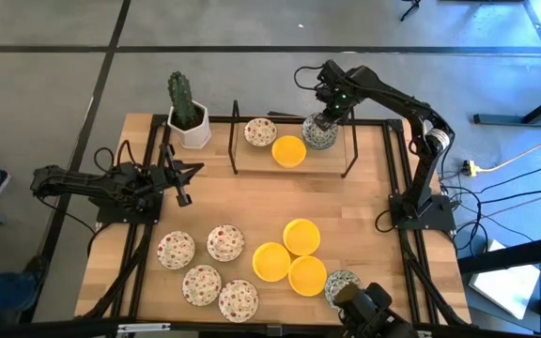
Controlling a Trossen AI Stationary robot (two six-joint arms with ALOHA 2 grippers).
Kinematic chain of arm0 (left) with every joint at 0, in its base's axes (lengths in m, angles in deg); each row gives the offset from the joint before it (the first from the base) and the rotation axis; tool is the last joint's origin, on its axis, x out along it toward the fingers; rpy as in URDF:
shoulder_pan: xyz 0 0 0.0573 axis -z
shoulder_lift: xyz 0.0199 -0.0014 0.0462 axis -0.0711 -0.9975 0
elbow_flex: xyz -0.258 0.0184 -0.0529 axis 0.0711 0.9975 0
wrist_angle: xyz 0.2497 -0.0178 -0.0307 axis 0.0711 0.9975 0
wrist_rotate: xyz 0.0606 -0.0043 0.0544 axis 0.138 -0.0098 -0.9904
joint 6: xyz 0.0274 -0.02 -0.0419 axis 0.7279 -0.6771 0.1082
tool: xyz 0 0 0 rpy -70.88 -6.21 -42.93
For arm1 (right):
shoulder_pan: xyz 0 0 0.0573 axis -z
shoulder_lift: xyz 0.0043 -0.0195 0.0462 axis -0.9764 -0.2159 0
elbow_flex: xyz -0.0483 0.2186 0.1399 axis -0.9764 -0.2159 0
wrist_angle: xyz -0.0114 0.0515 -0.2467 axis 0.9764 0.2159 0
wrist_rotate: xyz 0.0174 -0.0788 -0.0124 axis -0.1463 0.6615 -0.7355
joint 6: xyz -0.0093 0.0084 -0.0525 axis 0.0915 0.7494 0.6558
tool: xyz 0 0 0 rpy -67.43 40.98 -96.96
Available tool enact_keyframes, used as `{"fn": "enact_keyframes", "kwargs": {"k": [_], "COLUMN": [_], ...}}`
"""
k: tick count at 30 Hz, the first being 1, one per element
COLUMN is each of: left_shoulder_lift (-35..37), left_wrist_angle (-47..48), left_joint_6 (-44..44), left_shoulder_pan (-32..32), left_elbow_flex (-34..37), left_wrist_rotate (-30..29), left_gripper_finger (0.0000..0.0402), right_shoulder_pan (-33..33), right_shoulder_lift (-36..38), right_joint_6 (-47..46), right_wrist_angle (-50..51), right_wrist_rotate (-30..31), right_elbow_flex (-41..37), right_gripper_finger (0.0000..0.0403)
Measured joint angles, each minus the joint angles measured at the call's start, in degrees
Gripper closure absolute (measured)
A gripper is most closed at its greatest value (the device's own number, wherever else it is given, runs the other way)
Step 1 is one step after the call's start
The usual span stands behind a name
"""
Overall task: Pick & Place Mini bowls
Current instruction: Stack the top blue bowl on top of the blue bowl on the shelf
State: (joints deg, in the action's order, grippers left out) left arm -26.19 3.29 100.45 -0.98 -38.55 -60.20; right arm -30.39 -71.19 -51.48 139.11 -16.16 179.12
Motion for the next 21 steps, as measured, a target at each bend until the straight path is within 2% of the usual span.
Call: {"fn": "enact_keyframes", "kwargs": {"k": [13, 21], "left_shoulder_lift": [0.00, 0.01], "left_wrist_angle": [0.02, 0.02], "left_joint_6": [-0.02, -0.02], "left_shoulder_pan": [-0.01, 0.00], "left_elbow_flex": [0.01, 0.01], "left_wrist_rotate": [0.00, 0.01], "left_gripper_finger": [0.0399, 0.0395], "right_shoulder_pan": [-1.16, -1.16], "right_shoulder_lift": [-3.30, -3.45], "right_joint_6": [1.39, 3.78], "right_wrist_angle": [-1.26, -0.28], "right_wrist_rotate": [0.99, 1.13], "right_elbow_flex": [-0.04, -0.04], "right_gripper_finger": [0.0384, 0.0336]}}
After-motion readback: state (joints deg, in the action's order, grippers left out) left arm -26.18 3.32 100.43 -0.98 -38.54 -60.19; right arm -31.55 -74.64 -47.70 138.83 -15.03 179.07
